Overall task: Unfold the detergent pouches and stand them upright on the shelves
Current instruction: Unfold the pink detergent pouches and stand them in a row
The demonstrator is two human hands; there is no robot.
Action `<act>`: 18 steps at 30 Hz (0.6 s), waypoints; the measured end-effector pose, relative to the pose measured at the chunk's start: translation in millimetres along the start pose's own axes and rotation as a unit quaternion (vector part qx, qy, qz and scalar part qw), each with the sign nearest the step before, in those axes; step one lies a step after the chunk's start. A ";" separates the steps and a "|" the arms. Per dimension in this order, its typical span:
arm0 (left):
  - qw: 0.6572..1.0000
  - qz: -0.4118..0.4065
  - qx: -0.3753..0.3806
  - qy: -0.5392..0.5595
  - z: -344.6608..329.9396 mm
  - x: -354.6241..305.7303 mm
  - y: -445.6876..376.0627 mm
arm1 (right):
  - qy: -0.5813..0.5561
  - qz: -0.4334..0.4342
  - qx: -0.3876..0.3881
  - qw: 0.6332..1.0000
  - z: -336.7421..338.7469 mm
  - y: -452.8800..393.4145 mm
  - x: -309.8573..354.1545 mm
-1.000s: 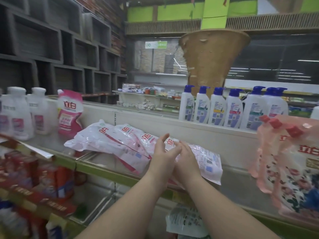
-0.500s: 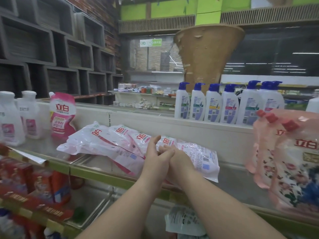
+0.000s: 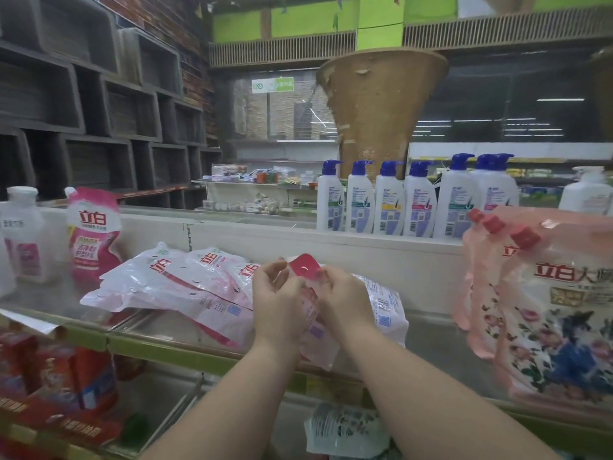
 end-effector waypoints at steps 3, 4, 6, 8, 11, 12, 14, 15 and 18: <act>0.999 0.046 0.007 -0.021 -7.6 2.3 -3.1 | -0.032 0.009 -0.060 0.998 14.3 -2.5 0.6; 0.998 0.056 0.011 -0.021 -10.6 5.3 -4.8 | -0.049 0.012 -0.082 0.995 20.1 -3.3 0.7; 0.997 0.066 0.014 -0.028 -18.0 11.5 -7.9 | -0.073 0.018 -0.118 0.990 31.5 -5.1 1.5; 0.997 0.075 0.017 -0.029 -25.6 18.9 -12.0 | -0.103 0.022 -0.146 0.984 44.4 -7.7 1.4; 0.994 0.089 0.040 -0.043 -39.6 26.3 -17.8 | -0.141 0.019 -0.170 0.975 64.5 -7.3 -0.2; 0.994 0.092 0.047 -0.047 -43.5 28.4 -19.7 | -0.148 0.021 -0.174 0.973 70.5 -6.6 -1.4; 0.992 0.097 0.063 -0.050 -49.7 32.4 -23.8 | -0.159 0.024 -0.181 0.970 80.0 -5.2 -5.6; 0.991 0.096 0.071 -0.052 -52.5 35.1 -25.8 | -0.163 0.024 -0.184 0.969 83.2 -4.6 -8.3; 0.990 0.094 0.087 -0.058 -61.0 41.8 -28.0 | -0.176 0.017 -0.204 0.963 91.7 -4.7 -16.5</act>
Point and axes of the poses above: each hand's wrist, its own y-axis away from the middle knuckle, its own z-axis out of the back of the hand, x = y × z, the point moved 1 cm from there along -y, towards the middle knuckle, and after that the axes turned 9 degrees about x, right-handed, at the moved point
